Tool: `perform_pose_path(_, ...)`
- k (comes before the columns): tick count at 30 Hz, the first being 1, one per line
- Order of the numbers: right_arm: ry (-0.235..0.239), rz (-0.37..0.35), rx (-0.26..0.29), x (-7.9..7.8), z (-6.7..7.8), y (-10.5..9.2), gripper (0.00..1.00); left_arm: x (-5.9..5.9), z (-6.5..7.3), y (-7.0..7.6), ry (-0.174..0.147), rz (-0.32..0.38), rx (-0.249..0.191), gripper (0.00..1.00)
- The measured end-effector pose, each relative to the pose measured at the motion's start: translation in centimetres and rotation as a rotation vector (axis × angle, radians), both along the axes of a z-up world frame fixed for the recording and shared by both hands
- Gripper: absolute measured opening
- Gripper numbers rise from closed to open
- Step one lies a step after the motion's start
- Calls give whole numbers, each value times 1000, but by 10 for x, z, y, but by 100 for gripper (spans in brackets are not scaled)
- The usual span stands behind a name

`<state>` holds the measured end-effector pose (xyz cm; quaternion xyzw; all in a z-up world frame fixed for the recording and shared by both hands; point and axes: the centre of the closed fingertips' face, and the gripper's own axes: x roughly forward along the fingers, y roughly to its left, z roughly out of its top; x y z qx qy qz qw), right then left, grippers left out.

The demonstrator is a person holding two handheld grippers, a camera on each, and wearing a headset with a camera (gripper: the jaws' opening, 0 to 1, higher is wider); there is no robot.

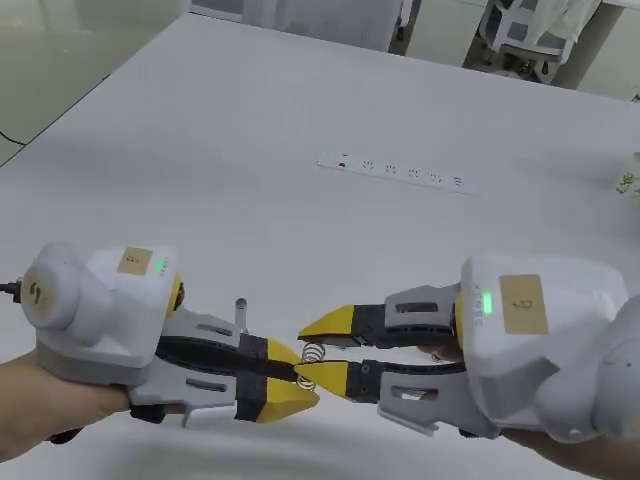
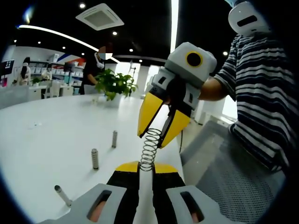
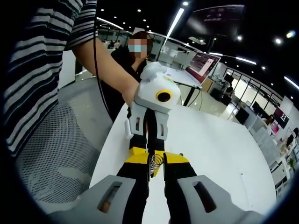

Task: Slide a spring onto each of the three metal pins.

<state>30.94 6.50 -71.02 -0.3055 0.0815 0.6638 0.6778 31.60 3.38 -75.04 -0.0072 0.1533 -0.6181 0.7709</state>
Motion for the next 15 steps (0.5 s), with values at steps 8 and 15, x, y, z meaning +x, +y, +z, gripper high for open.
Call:
perform_pose_path(8,22,-7,13,-2,-1,4,7,-1,-1,1,-2,-3,7,1)
perform_pose_path(15,22,-20,16,2,2,4,7,3,1,2,-7,19,5,2)
